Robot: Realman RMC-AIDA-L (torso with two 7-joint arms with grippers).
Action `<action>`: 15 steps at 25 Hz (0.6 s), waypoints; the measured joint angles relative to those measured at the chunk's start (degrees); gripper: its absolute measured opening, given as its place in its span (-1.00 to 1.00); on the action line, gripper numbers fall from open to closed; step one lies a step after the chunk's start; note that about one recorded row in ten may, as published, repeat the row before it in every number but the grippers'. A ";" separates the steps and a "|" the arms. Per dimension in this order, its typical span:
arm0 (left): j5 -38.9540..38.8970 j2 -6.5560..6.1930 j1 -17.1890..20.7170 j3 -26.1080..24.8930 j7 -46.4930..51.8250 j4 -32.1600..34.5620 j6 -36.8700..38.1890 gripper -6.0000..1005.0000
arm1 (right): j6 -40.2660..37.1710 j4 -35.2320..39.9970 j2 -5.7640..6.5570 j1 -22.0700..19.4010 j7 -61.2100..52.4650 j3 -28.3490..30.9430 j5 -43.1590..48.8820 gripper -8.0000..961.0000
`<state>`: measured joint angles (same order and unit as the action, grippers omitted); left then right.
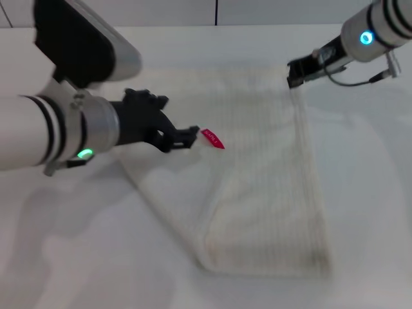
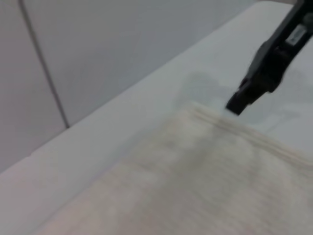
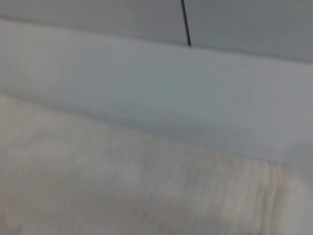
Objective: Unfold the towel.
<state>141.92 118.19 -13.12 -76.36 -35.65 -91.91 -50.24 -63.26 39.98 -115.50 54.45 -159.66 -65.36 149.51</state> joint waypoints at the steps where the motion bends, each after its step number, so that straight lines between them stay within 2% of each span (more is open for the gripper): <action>1: 0.11 0.04 -0.13 0.79 -0.13 0.53 0.55 0.52 | 0.40 -1.26 -0.01 0.44 0.13 -0.11 0.10 -0.99; 6: -0.04 0.15 -2.02 3.66 -0.76 4.23 2.96 0.52 | 1.96 -3.91 -0.40 0.80 0.76 -0.21 0.28 -0.99; 15: -0.33 0.37 -5.37 10.06 -0.38 11.68 11.82 0.52 | 2.23 -5.31 -0.68 0.54 0.87 -0.84 0.34 -0.99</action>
<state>141.59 118.56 -18.48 -66.30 -36.03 -80.23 -38.41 -61.03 34.68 -116.18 54.99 -158.79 -66.20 149.85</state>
